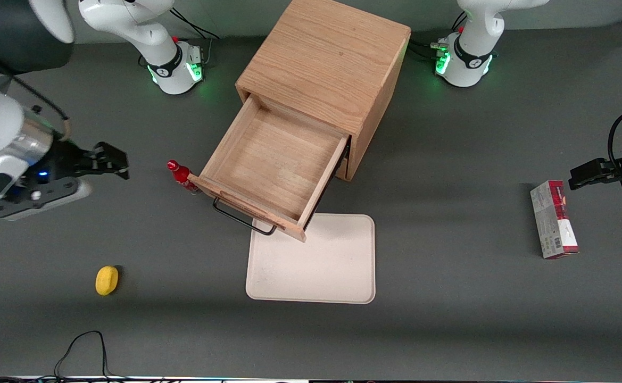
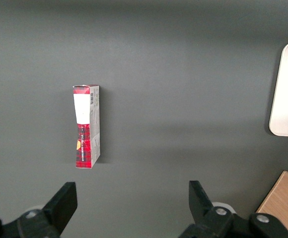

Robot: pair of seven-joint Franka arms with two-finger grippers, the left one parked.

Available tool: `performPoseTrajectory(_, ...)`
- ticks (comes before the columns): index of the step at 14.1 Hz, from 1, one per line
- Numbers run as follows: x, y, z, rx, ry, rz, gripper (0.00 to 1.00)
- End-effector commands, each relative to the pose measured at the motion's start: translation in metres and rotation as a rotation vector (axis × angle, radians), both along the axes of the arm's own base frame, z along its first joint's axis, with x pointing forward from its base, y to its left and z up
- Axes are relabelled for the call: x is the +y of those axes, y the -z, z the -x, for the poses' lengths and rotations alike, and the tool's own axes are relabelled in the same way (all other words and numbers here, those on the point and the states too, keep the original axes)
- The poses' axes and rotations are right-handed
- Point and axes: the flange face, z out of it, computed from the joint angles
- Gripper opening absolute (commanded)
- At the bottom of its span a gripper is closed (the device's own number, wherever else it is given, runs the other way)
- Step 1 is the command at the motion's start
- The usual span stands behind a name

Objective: Open upper drawer

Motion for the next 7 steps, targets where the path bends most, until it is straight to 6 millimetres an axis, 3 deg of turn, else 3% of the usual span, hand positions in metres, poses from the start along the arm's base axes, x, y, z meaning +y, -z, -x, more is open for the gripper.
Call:
performPoseTrajectory(1,-0.051,0.007,0.027,-0.021,0.11,-0.023,1.0)
performPoseTrajectory(3,-0.082,0.012,0.037,-0.023,0.159,-0.033,1.0)
performPoseTrajectory(7,-0.107,0.023,0.042,-0.047,0.2,-0.034,1.0)
